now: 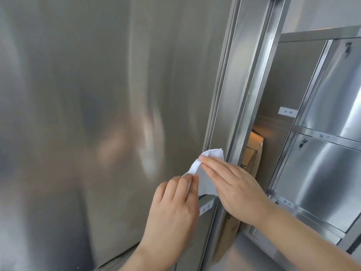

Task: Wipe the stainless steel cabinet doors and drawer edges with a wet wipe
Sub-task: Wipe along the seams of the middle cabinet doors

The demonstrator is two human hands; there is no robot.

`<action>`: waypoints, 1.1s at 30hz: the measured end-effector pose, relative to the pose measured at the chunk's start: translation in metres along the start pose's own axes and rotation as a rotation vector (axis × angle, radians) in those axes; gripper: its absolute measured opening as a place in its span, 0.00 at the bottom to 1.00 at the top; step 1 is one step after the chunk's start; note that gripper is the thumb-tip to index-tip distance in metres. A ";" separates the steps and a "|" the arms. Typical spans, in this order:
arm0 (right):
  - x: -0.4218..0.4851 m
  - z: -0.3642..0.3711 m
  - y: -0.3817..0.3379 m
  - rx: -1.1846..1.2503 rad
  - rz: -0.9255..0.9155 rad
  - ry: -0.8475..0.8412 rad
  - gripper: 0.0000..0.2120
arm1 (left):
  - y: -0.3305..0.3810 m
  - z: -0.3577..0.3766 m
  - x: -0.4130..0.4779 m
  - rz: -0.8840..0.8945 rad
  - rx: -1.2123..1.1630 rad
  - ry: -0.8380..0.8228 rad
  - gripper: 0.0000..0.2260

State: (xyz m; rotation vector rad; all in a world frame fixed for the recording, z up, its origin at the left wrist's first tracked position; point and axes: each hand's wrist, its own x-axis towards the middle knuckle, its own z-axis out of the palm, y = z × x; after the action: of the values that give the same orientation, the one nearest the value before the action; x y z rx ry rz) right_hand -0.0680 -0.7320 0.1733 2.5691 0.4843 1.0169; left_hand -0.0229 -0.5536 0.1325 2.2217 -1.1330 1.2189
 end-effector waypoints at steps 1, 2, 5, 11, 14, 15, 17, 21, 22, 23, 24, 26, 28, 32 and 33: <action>0.002 0.006 0.013 -0.011 -0.022 -0.017 0.24 | 0.003 0.011 0.007 -0.012 0.003 -0.014 0.19; 0.005 0.013 0.026 -0.028 -0.045 -0.040 0.24 | 0.006 0.021 0.016 -0.024 0.002 -0.026 0.20; 0.015 0.030 0.066 -0.087 -0.112 -0.085 0.24 | 0.012 0.051 0.043 -0.070 -0.020 -0.032 0.22; 0.032 0.052 0.141 -0.129 -0.267 -0.088 0.23 | 0.026 0.103 0.089 -0.144 -0.032 -0.037 0.19; 0.040 0.065 0.171 -0.131 -0.331 -0.088 0.23 | 0.034 0.126 0.105 -0.193 0.002 -0.046 0.20; 0.042 0.070 0.180 -0.119 -0.348 -0.088 0.23 | 0.037 0.134 0.110 -0.212 0.018 -0.044 0.20; 0.046 0.081 0.199 -0.116 -0.394 -0.086 0.24 | 0.043 0.150 0.118 -0.258 0.052 -0.032 0.20; 0.051 0.102 0.230 -0.114 -0.526 -0.016 0.23 | 0.060 0.181 0.128 -0.369 0.132 0.001 0.19; 0.054 0.106 0.235 -0.104 -0.560 0.019 0.23 | 0.065 0.187 0.130 -0.401 0.151 0.012 0.19; 0.057 0.109 0.239 -0.084 -0.593 0.052 0.23 | 0.069 0.192 0.132 -0.437 0.172 0.022 0.19; 0.060 0.113 0.242 -0.054 -0.624 0.083 0.23 | 0.073 0.196 0.132 -0.476 0.193 0.033 0.19; 0.068 0.118 0.245 0.006 -0.687 0.147 0.22 | 0.080 0.200 0.132 -0.568 0.223 0.057 0.21; 0.078 0.122 0.246 0.044 -0.765 0.202 0.22 | 0.086 0.202 0.131 -0.651 0.241 0.070 0.22; 0.097 0.128 0.244 0.042 -0.916 0.235 0.21 | 0.094 0.208 0.132 -0.734 0.234 0.070 0.23; 0.101 0.128 0.244 0.032 -0.944 0.234 0.20 | 0.094 0.210 0.133 -0.752 0.229 0.074 0.23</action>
State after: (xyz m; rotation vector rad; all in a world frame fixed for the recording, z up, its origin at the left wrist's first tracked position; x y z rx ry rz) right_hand 0.1372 -0.9286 0.2480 1.8348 1.5691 0.9095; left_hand 0.0553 -0.8075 0.1191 2.3873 -0.0751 1.1019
